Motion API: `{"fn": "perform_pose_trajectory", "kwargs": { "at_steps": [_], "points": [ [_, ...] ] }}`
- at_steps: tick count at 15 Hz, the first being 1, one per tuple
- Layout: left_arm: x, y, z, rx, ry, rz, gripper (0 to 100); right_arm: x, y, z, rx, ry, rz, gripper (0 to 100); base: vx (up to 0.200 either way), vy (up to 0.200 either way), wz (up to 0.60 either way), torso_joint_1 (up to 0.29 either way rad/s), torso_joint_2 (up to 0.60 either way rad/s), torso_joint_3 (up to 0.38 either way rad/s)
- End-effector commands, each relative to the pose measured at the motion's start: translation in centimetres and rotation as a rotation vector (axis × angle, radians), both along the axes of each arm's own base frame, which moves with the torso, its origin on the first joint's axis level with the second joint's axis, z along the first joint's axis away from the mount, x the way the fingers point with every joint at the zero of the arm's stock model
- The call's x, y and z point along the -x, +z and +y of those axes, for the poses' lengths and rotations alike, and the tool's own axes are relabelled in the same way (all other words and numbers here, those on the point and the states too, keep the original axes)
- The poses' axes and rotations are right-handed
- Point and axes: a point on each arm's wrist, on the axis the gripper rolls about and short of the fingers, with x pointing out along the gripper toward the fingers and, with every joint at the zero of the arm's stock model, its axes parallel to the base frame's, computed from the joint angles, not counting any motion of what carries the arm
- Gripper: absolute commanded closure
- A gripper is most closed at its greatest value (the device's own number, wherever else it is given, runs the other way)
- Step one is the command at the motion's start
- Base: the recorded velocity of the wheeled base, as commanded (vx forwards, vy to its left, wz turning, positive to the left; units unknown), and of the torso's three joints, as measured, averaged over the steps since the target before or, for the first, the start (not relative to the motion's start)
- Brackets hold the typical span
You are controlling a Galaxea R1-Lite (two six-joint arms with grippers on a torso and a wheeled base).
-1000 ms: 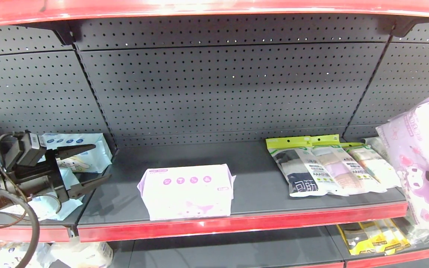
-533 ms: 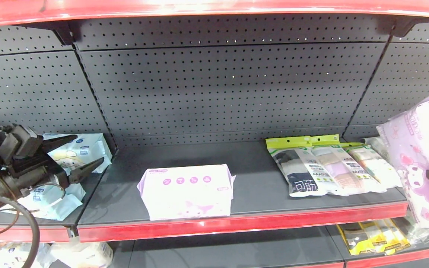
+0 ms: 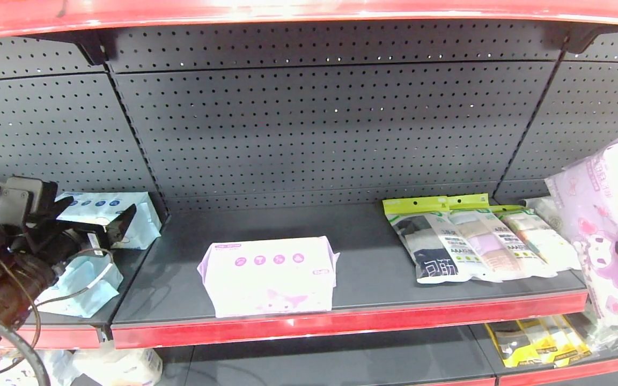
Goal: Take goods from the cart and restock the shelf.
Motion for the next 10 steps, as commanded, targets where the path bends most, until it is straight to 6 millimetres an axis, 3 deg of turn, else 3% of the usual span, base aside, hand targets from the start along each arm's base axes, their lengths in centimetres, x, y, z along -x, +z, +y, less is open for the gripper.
{"fn": "perform_pose_trajectory", "kwargs": {
  "at_steps": [1, 6, 10],
  "points": [
    [2.1, 0.4, -1.0, 0.014, 0.011, 0.017, 0, 0.0, 0.0, 0.0, 0.002, 0.0, -0.017, 100, 0.0, 0.0, 0.0, 0.0, 0.0, 0.0],
    [2.8, 1.7, -1.8, 0.095, 0.151, -0.002, 0, 0.3, 0.6, 0.1, 0.001, 0.014, -0.055, 100, 0.0, 0.0, 0.0, 0.0, 0.0, 0.0],
    [4.2, 2.6, -4.9, 0.135, 0.092, -0.029, 0, 0.4, 0.2, 0.1, -0.044, 0.013, -0.051, 100, 0.0, 0.0, 0.0, 0.0, 0.0, 0.0]
  ]
}}
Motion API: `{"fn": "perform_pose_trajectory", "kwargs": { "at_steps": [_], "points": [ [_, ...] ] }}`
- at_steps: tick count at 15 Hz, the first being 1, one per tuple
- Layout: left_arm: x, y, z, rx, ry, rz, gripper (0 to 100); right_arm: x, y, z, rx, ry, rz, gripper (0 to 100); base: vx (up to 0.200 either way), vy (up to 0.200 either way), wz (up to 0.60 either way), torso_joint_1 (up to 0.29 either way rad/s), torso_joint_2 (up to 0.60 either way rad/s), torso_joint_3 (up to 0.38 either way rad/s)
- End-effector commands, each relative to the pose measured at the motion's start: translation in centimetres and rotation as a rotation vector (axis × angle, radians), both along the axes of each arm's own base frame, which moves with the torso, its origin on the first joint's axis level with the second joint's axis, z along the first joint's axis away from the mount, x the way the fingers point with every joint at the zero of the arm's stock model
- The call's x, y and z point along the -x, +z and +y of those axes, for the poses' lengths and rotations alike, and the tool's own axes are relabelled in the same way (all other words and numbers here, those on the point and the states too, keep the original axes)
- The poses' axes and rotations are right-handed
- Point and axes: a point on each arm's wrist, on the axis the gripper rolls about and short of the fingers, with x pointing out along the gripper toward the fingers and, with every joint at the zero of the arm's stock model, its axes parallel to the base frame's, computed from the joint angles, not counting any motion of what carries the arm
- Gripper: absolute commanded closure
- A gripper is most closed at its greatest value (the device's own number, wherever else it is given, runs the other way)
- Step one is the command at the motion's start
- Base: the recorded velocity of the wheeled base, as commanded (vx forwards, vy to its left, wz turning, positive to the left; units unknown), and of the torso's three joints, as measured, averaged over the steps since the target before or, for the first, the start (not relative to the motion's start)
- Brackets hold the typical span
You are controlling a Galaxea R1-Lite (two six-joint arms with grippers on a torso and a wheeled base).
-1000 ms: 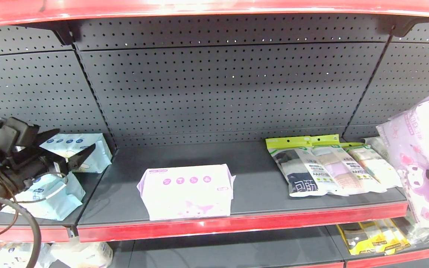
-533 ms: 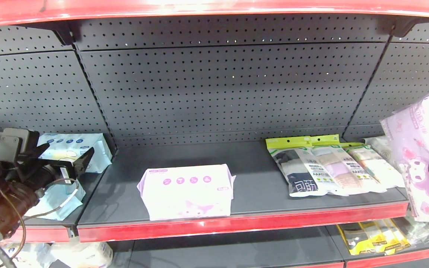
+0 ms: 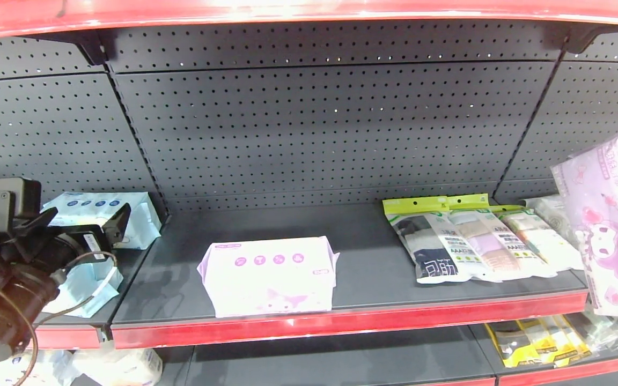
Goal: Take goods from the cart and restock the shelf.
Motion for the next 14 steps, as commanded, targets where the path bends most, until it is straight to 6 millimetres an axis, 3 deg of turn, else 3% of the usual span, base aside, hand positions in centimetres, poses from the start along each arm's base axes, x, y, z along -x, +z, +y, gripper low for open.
{"fn": "perform_pose_trajectory", "kwargs": {
  "at_steps": [1, 3, 7, 8, 9, 10, 12, 14],
  "points": [
    [1.5, 1.1, -1.6, 0.015, -0.089, -0.026, 0, 0.4, -0.2, 0.2, -0.003, 0.022, -0.005, 100, 0.0, 0.0, 0.0, 0.0, 0.0, 0.0],
    [2.4, 1.3, -2.6, 0.037, -0.147, -0.008, 0, 0.6, -0.2, 0.3, -0.005, 0.031, -0.011, 100, 0.0, 0.0, 0.0, 0.0, 0.0, 0.0],
    [4.8, 2.2, -2.3, 0.017, -0.084, 0.018, 0, 1.2, -0.1, 0.4, -0.007, 0.041, -0.031, 100, 0.0, 0.0, 0.0, 0.0, 0.0, 0.0],
    [6.4, 3.0, -2.7, -0.008, -0.135, -0.015, 0, 1.4, -0.1, 0.5, -0.009, 0.053, -0.039, 100, 0.0, 0.0, 0.0, 0.0, 0.0, 0.0],
    [6.6, 3.1, -2.7, -0.012, -0.141, -0.018, 0, 1.4, -0.1, 0.5, -0.009, 0.053, -0.04, 100, 0.0, 0.0, 0.0, 0.0, 0.0, 0.0],
    [8.9, 3.7, -2.6, -0.054, -0.192, -0.027, 0, 1.7, 0.1, 0.5, -0.008, 0.052, -0.053, 100, 0.0, 0.0, 0.0, 0.0, 0.0, 0.0],
    [10.7, 4.0, -1.8, -0.096, -0.168, -0.017, 0, 1.8, 0.1, 0.5, -0.005, 0.054, -0.057, 100, 0.0, 0.0, 0.0, 0.0, 0.0, 0.0],
    [11.3, 4.6, -1.3, -0.112, -0.051, -0.012, 0, 1.9, 0.2, 0.5, -0.001, 0.055, -0.063, 100, 0.0, 0.0, 0.0, 0.0, 0.0, 0.0]
  ]
}}
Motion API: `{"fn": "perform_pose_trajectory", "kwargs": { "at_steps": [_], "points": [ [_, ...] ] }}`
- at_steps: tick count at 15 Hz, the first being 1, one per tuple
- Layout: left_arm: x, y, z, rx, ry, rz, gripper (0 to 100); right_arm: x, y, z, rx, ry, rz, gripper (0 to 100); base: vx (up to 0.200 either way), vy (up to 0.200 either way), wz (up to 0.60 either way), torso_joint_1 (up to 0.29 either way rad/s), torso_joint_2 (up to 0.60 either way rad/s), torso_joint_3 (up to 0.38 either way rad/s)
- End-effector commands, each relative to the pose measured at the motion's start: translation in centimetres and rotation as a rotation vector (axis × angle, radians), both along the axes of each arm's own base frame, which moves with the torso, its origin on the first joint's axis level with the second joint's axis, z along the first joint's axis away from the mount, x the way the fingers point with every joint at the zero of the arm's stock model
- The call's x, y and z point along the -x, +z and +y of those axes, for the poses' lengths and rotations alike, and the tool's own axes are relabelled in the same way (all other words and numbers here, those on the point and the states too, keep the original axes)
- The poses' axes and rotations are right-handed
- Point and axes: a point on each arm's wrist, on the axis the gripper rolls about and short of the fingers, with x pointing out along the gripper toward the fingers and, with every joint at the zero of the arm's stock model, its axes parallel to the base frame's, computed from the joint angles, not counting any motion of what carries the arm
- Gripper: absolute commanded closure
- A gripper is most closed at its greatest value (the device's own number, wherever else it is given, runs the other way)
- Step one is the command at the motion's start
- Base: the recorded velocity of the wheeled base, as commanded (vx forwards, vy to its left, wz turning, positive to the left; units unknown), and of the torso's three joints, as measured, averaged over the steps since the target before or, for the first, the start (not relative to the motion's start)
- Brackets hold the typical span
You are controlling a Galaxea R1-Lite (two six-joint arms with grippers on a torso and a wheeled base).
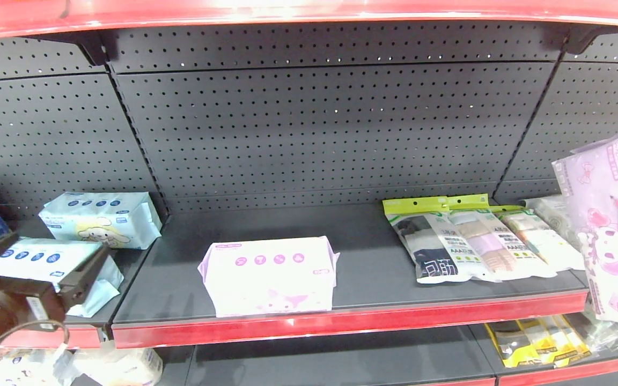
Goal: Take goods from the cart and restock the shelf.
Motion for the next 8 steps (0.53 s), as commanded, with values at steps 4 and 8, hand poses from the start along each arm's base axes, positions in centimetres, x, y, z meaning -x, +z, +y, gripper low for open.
{"fn": "perform_pose_trajectory", "kwargs": {
  "at_steps": [4, 8],
  "points": [
    [2.8, 1.2, 2.4, 0.0, 0.327, -0.066, 0, 0.3, 0.0, 0.0, 0.003, -0.005, -0.01, 100, 0.0, 0.0, 0.0, 0.0, 0.0, 0.0],
    [4.9, -1.3, 4.7, -0.015, 0.615, -0.045, 0, 0.5, -0.2, 0.0, 0.012, -0.004, -0.005, 100, 0.0, 0.0, 0.0, 0.0, 0.0, 0.0]
  ]
}}
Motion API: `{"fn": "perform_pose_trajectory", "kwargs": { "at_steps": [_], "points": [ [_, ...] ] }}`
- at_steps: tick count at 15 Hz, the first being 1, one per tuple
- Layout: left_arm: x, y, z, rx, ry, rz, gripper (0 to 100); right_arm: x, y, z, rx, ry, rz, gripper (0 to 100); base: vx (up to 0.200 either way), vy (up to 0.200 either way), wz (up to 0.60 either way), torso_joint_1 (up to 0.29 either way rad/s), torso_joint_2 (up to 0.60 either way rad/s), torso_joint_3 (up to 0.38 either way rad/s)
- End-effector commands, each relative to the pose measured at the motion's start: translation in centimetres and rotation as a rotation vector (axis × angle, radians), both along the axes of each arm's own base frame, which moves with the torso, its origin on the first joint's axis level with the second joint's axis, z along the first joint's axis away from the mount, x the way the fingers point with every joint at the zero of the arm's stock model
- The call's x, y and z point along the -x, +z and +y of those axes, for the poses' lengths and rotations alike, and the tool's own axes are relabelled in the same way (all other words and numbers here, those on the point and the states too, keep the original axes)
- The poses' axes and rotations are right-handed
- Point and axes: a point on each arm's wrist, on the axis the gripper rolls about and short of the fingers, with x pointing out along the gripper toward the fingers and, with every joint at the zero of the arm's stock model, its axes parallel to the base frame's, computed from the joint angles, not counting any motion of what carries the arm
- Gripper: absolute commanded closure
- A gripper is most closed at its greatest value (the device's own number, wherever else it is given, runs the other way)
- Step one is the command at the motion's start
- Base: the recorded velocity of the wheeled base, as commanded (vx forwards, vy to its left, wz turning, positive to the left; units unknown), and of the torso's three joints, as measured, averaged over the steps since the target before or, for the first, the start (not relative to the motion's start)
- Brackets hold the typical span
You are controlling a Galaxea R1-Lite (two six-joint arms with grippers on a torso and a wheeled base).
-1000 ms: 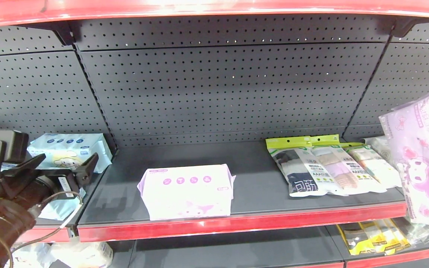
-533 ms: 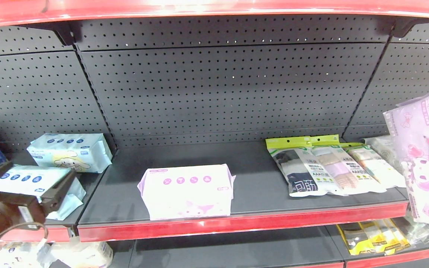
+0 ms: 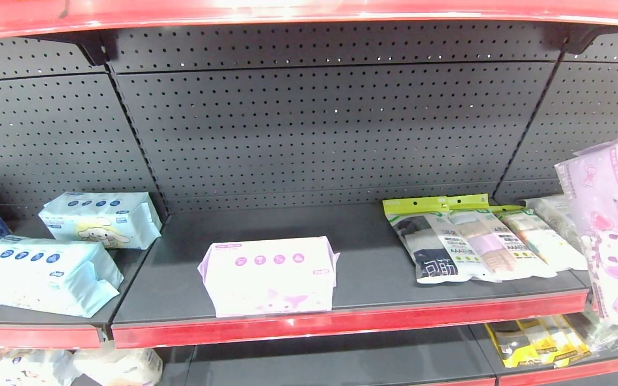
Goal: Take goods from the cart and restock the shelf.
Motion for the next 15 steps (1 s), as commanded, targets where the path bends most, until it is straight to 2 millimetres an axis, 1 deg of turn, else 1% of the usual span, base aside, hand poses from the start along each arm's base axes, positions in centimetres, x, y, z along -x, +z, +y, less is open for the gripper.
{"fn": "perform_pose_trajectory", "kwargs": {
  "at_steps": [1, 3, 4, 5, 6, 8, 9, 10, 12, 13, 14, 15],
  "points": [
    [2.5, -2.4, 1.2, 0.0, 0.174, 0.01, 0, 0.1, 0.0, 0.0, 0.001, 0.002, -0.004, 100, 0.0, 0.0, 0.0, 0.0, 0.0, 0.0],
    [3.9, -3.7, 1.4, 0.002, 0.248, 0.076, 0, 0.0, 0.0, 0.0, 0.001, 0.002, -0.001, 100, 0.0, 0.0, 0.0, 0.0, 0.0, 0.0],
    [4.3, -4.1, 1.4, 0.006, 0.262, 0.102, 0, 0.1, 0.0, 0.0, 0.001, 0.002, -0.003, 100, 0.0, 0.0, 0.0, 0.0, 0.0, 0.0],
    [4.3, -4.1, 1.4, 0.007, 0.263, 0.104, 0, 0.1, 0.0, 0.0, 0.001, 0.002, -0.003, 100, 0.0, 0.0, 0.0, 0.0, 0.0, 0.0],
    [5.1, -5.2, 1.3, 0.026, 0.272, 0.12, 0, 0.1, 0.0, 0.0, 0.001, 0.002, -0.003, 100, 0.0, 0.0, 0.0, 0.0, 0.0, 0.0],
    [5.9, -6.1, 1.1, 0.042, 0.243, 0.082, 0, 0.2, 0.0, 0.0, 0.001, 0.005, -0.009, 100, 0.0, 0.0, 0.0, 0.0, 0.0, 0.0],
    [6.1, -6.3, 1.0, 0.046, 0.195, 0.06, 0, 0.3, 0.0, 0.0, 0.001, 0.003, -0.012, 100, 0.0, 0.0, 0.0, 0.0, 0.0, 0.0],
    [6.8, -6.4, 0.6, 0.062, 0.056, -0.013, 0, 0.6, -0.2, 0.0, 0.0, 0.003, -0.012, 100, 0.0, 0.0, 0.0, 0.0, 0.0, 0.0],
    [8.0, -6.9, 0.2, 0.058, -0.131, -0.095, 0, 1.0, -0.7, 0.0, 0.001, 0.003, -0.009, 100, 0.0, 0.0, 0.0, 0.0, 0.0, 0.0],
    [8.3, -6.8, 0.1, 0.047, -0.171, -0.114, 0, 1.1, -0.8, 0.0, 0.001, 0.005, -0.01, 100, 0.0, 0.0, 0.0, 0.0, 0.0, 0.0],
    [8.9, -7.1, -0.2, 0.004, -0.263, -0.146, 0, 1.2, -0.8, 0.0, 0.001, 0.005, -0.013, 100, 0.0, 0.0, 0.0, 0.0, 0.0, 0.0],
    [9.4, -7.6, -0.3, -0.027, -0.3, -0.158, 0, 1.3, -0.7, 0.1, 0.001, 0.006, -0.021, 100, 0.0, 0.0, 0.0, 0.0, 0.0, 0.0]
  ]
}}
